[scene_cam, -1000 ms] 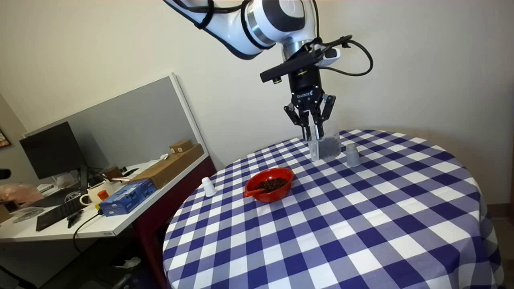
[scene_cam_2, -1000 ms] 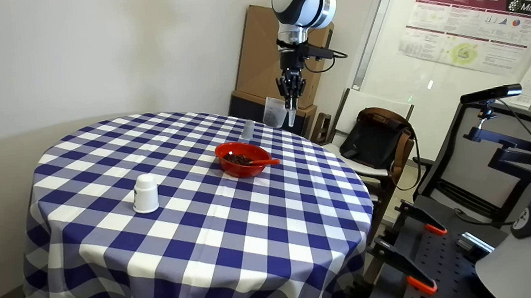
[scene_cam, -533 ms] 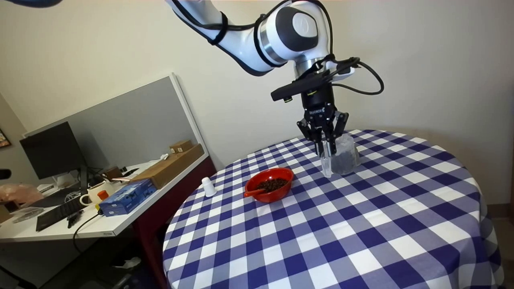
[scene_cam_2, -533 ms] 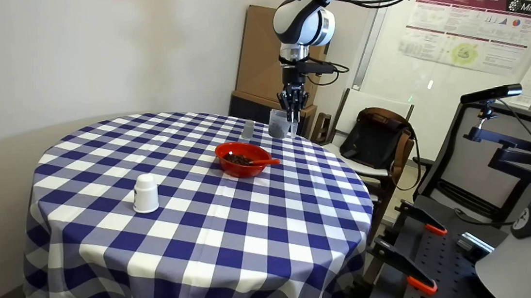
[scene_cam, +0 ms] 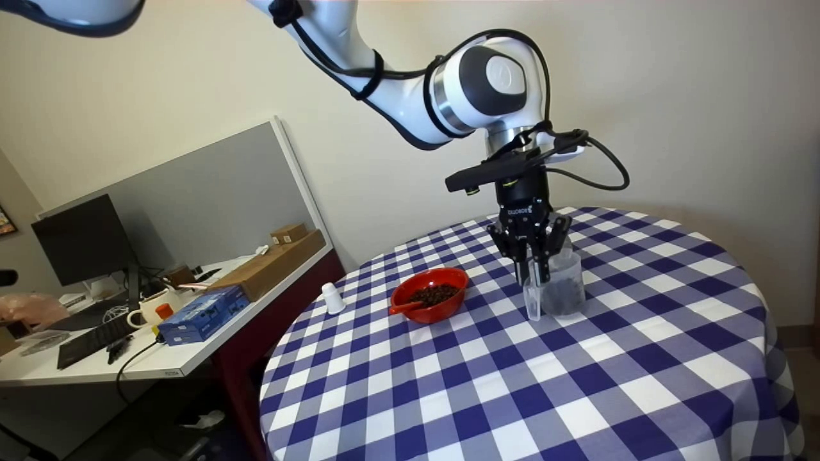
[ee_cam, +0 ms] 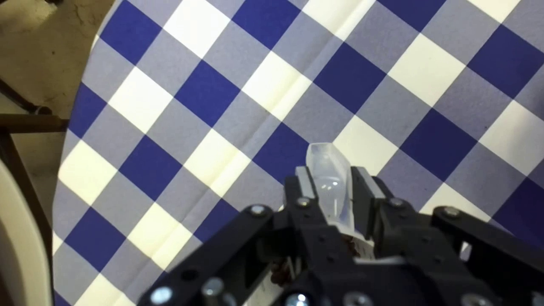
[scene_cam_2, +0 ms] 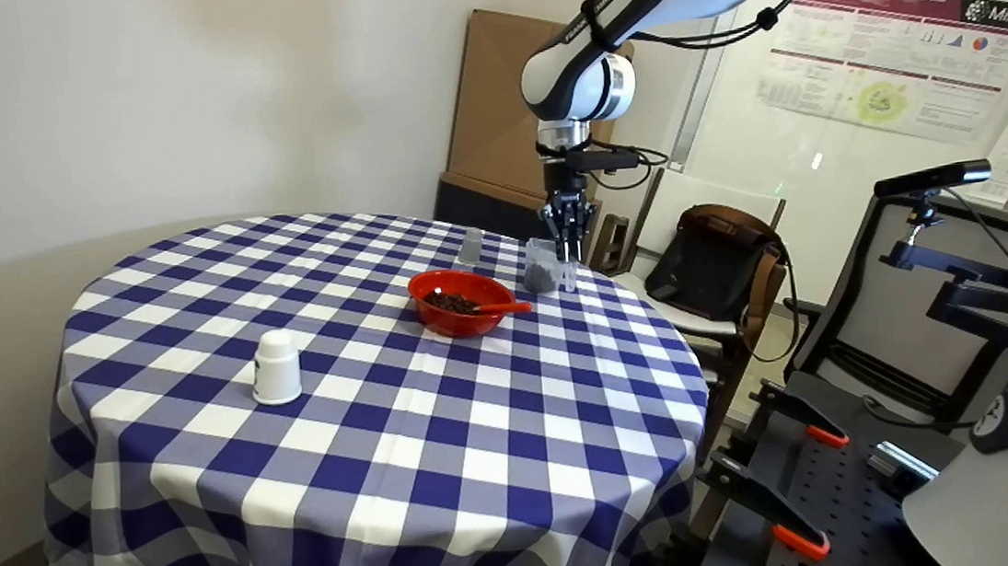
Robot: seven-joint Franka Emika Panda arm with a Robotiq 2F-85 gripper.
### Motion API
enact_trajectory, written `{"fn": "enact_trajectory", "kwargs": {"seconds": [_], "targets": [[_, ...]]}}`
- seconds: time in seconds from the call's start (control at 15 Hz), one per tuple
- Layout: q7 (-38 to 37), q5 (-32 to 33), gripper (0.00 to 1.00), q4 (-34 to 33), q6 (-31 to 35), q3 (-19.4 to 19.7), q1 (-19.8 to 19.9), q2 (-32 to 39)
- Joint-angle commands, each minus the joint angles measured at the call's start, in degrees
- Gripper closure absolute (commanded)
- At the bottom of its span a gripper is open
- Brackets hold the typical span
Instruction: Pour some contents from the jug and put them into the red bowl.
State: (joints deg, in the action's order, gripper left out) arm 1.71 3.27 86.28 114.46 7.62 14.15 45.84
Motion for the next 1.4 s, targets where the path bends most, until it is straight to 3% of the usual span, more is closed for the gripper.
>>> {"fn": "enact_trajectory", "kwargs": {"seconds": [0.0, 0.07, 0.4, 0.6, 0.93, 1.33], "targets": [[-0.7, -1.0, 0.87, -1.5, -0.4, 0.3, 0.2, 2.0], [-0.7, -1.0, 0.55, -1.5, -0.4, 0.3, 0.2, 2.2], [-0.7, -1.7, 0.2, -1.3, -1.1, 0.0, 0.6, 1.1], [0.2, -2.9, 0.01, 0.9, -0.5, -0.6, 0.5, -4.2], [-0.5, -2.2, 0.0, 5.8, 0.7, -1.5, -2.5, -16.7], [-1.9, -1.9, 0.0, 17.9, 1.6, -4.9, -9.5, -31.2]]}}
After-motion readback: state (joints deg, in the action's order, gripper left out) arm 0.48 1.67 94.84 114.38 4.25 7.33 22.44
